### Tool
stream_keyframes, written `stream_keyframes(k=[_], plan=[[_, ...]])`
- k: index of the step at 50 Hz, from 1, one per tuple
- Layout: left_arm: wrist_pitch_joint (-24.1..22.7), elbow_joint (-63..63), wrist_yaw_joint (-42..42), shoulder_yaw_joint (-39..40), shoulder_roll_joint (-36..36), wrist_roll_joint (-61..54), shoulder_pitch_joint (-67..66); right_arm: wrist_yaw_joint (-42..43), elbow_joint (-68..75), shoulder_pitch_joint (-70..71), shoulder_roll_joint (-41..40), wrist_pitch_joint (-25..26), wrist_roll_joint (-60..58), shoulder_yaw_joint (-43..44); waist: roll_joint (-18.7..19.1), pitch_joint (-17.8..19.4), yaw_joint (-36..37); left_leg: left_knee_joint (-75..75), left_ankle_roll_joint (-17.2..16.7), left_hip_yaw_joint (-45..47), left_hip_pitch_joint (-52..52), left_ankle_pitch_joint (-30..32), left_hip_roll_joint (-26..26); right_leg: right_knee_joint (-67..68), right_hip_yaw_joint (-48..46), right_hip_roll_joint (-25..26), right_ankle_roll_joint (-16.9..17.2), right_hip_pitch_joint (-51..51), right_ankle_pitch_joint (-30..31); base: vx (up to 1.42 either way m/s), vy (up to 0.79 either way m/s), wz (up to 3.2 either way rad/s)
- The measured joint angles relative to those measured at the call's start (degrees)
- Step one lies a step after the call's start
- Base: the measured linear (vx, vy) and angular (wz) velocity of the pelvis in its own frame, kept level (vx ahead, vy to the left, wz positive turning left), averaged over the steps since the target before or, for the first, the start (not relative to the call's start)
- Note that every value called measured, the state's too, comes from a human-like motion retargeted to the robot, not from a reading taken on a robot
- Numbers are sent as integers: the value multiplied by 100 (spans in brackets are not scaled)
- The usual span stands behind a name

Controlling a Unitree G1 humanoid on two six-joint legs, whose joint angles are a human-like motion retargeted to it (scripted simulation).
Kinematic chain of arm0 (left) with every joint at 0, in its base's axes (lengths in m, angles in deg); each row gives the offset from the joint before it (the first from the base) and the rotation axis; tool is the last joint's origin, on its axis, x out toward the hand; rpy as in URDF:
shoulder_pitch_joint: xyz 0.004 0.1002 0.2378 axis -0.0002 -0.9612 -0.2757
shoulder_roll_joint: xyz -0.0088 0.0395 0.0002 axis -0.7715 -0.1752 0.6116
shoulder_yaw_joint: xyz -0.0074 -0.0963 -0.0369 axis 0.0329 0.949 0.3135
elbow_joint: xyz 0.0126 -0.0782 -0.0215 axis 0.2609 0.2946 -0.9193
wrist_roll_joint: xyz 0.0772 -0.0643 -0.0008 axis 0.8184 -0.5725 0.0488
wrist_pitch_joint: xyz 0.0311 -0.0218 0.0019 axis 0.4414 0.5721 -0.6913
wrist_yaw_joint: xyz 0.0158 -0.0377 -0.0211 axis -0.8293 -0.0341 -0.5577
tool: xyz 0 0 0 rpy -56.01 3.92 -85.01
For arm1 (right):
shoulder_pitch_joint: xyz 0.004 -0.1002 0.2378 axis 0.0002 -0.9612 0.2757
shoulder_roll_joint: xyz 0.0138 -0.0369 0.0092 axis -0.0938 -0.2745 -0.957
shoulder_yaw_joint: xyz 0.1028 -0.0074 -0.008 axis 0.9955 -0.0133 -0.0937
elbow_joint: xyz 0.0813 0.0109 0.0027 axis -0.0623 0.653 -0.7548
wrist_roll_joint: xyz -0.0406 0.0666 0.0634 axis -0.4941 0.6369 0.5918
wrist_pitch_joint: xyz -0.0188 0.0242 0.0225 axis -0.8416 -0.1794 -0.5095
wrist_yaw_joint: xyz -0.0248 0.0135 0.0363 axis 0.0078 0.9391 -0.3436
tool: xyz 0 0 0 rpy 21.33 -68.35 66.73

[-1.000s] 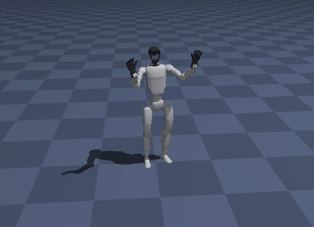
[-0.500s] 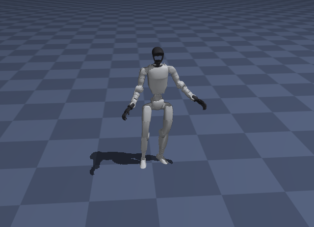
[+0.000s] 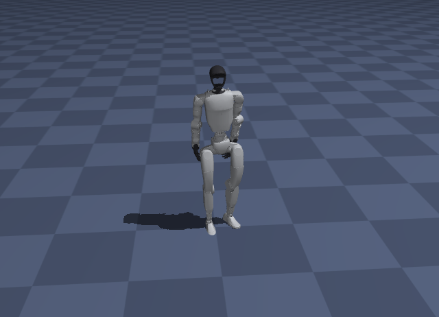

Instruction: Upper body actions

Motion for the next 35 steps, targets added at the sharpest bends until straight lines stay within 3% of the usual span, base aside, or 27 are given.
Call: stream_keyframes(k=[3,8,11,15,20,28,32,35], plan=[[459,-143,-143,-3,-109,-21,124,299,-275,192,132,-149,-302,-139,186,53,98,-199,209,131,118,22,-102,-27,71,212,-41,19,46,-5,-6,-28],[981,-589,-388,-885,-820,1649,214,789,-644,477,294,-441,-849,-228,190,39,144,-170,180,71,80,65,-82,-41,49,218,-69,40,61,-2,-5,6],[938,-893,-673,-1315,-1213,2134,239,771,-826,629,342,-558,-930,-206,198,27,157,-170,161,45,54,93,-58,-44,10,229,-81,32,67,-4,-8,8],[867,-1008,-802,-1261,-1443,2114,344,704,-1019,747,337,-688,-865,-150,233,29,125,-174,145,41,32,120,-24,-46,-5,258,-104,27,77,-3,-2,2],[742,-889,-596,-921,-1415,1608,447,730,-968,720,246,-831,-648,-103,257,5,95,-183,133,27,17,134,-7,-35,-12,282,-138,21,87,0,0,0],[588,-805,-270,-1065,-1044,1773,315,325,-426,367,-17,-898,-4,100,233,12,49,-173,128,-70,8,132,-14,-32,-97,273,-175,62,33,0,0,0],[722,-785,-96,-1143,-816,2005,300,118,0,280,26,-790,510,453,138,24,250,-181,127,35,35,112,-16,-53,-1,322,-230,117,-15,0,1,-14],[718,-787,-64,-1157,-684,2142,308,-151,0,281,203,-297,1068,963,93,31,159,-171,138,-173,20,130,-30,-41,-185,254,-193,120,-32,1,3,41]])
